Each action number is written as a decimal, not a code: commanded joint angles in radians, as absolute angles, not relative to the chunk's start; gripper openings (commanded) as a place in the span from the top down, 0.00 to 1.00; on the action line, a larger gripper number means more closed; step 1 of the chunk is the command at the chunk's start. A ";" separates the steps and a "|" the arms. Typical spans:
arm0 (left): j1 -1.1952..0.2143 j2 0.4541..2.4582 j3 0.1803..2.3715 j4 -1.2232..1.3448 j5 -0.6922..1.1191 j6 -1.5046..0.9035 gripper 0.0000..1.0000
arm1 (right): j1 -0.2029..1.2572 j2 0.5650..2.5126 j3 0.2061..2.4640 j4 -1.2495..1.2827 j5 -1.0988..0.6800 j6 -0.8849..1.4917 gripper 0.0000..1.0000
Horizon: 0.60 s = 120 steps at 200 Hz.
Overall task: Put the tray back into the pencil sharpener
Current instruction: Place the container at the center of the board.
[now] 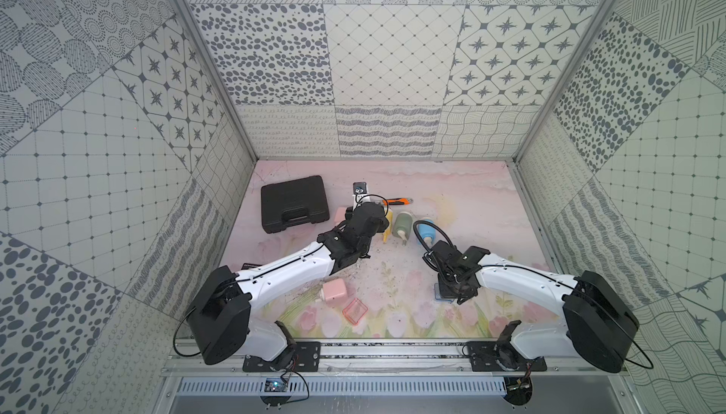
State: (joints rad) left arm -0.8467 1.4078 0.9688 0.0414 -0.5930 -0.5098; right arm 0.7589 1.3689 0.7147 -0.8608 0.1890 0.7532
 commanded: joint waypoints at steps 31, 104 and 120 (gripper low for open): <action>-0.822 1.385 0.962 0.009 -0.611 -0.567 0.38 | 0.763 1.420 0.717 -0.800 0.218 0.767 0.89; -0.802 1.378 0.960 0.020 -0.608 -0.540 0.38 | 0.754 1.256 0.898 -0.991 0.302 0.741 0.47; -0.795 1.377 0.953 0.030 -0.606 -0.536 0.38 | 0.715 1.236 0.927 -0.930 0.296 0.694 0.39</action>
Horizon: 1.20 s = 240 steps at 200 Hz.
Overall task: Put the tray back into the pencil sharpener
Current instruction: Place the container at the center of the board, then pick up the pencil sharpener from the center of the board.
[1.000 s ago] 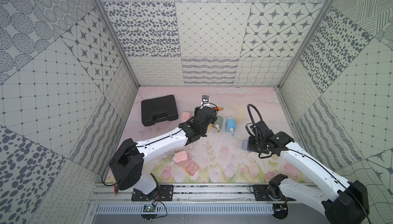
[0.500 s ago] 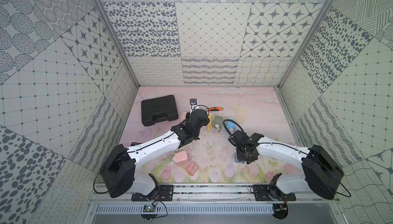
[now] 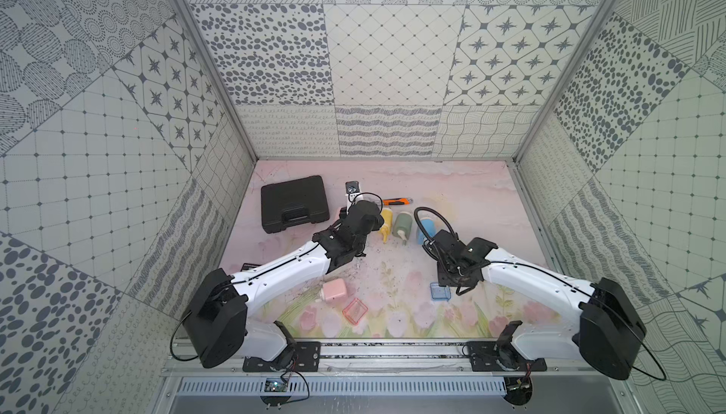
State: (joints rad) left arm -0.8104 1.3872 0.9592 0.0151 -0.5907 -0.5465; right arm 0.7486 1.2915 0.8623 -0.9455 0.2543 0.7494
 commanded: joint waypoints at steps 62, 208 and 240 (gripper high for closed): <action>-0.775 1.358 0.939 0.015 -0.579 -0.538 0.37 | 0.526 1.513 1.194 -0.769 0.094 0.571 0.26; -0.772 1.286 0.892 -0.027 -0.561 -0.577 0.37 | 0.516 1.918 1.448 -0.866 0.161 0.636 0.32; -0.772 1.268 0.895 -0.046 -0.555 -0.572 0.38 | 0.516 1.938 1.444 -0.847 0.149 0.652 0.35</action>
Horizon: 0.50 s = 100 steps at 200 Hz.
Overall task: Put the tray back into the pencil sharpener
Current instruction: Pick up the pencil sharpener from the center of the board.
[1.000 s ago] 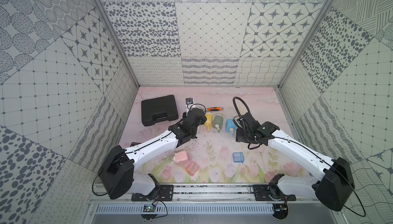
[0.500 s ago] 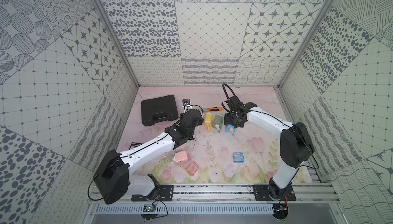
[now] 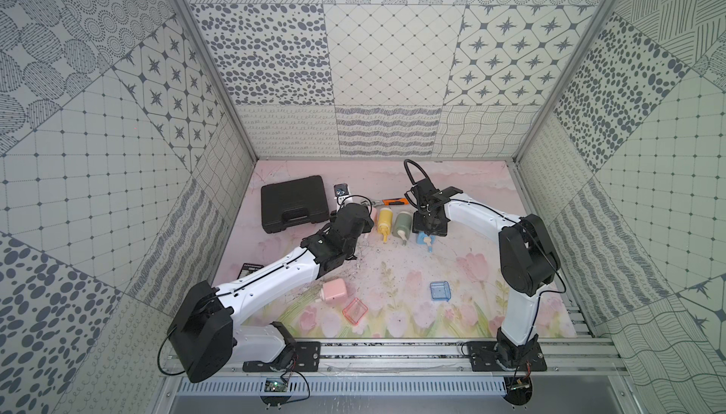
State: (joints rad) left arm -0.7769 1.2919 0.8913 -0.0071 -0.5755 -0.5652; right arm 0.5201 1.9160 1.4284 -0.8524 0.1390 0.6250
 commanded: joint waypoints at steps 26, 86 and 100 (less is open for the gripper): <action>-0.771 1.243 0.884 -0.060 -0.570 -0.568 0.38 | 0.516 1.932 1.421 -0.837 0.152 0.674 0.41; -0.772 1.199 0.858 -0.084 -0.572 -0.566 0.38 | 0.576 1.729 1.344 -0.886 0.251 0.710 0.54; -0.770 1.191 0.832 -0.077 -0.570 -0.575 0.38 | 0.637 1.652 1.325 -0.920 0.291 0.755 0.54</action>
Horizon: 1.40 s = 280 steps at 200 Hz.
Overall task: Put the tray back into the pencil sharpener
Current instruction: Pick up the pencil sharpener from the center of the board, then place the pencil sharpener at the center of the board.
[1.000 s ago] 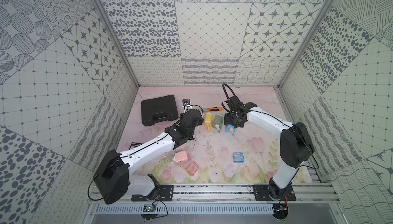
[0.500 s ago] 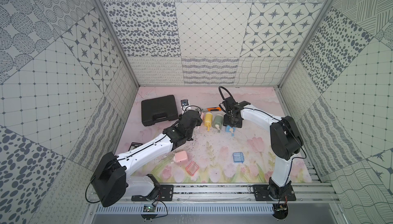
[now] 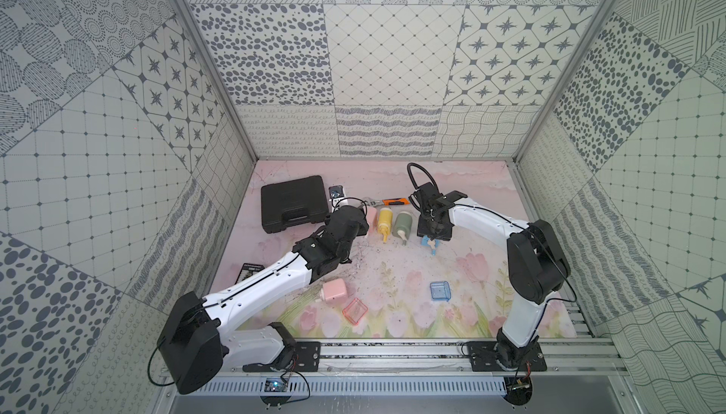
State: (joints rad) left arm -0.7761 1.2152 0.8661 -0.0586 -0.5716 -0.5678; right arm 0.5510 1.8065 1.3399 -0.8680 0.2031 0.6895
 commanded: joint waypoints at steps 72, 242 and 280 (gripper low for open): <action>-0.697 1.154 0.756 -0.094 -0.520 -0.649 0.38 | 1.096 1.537 1.153 -0.990 0.345 1.251 0.54; -0.633 1.072 0.693 -0.100 -0.341 -0.600 0.44 | 1.105 1.697 1.102 -0.903 0.335 1.542 0.41; -0.633 1.075 0.709 -0.133 -0.344 -0.589 0.37 | 1.101 1.699 1.112 -0.893 0.334 1.533 0.30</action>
State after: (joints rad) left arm -0.6411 1.0733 0.6861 -0.1020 -0.3721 -0.6163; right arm 1.1080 1.6817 1.1023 -0.9272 0.3229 1.5070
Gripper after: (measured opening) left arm 0.605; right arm 0.664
